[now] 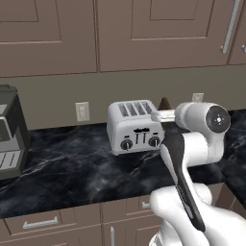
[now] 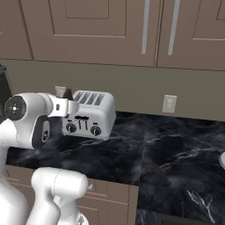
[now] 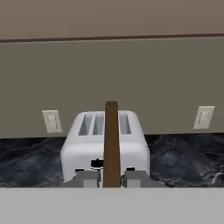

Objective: Start the toaster. Once the lever pops up, take the bread to the plate on the dining counter.

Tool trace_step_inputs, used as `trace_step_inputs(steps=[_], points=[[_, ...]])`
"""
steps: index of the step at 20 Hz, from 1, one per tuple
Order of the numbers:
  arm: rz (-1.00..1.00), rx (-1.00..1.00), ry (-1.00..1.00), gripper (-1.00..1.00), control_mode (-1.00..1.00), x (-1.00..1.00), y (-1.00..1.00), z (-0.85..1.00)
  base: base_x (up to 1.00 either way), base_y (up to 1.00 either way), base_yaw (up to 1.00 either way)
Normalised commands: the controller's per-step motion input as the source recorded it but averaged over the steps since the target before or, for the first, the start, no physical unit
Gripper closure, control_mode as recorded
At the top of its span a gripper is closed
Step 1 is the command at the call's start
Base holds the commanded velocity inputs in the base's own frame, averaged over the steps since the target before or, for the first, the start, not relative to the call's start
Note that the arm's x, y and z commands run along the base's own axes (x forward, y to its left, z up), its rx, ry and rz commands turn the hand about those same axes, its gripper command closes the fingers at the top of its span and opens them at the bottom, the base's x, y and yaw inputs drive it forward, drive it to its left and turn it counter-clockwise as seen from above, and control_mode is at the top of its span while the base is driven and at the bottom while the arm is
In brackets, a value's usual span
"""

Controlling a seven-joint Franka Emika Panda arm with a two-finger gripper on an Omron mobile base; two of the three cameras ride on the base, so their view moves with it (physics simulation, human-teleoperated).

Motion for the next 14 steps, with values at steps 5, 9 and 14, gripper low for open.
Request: trace_step_inputs(steps=[5, 9, 14], points=[[0.00, 0.00, 0.17, 1.00, -1.00, -0.99, 0.00, 0.38, 0.00, 0.00, 0.00], [0.00, 0.00, 0.14, 1.00, -1.00, -0.89, 0.00, 0.29, 0.00, 0.00, 0.00], [0.00, -0.03, 0.04, 1.00, -1.00, -0.79, 0.00, 0.05, 0.00, 0.00, 0.00]])
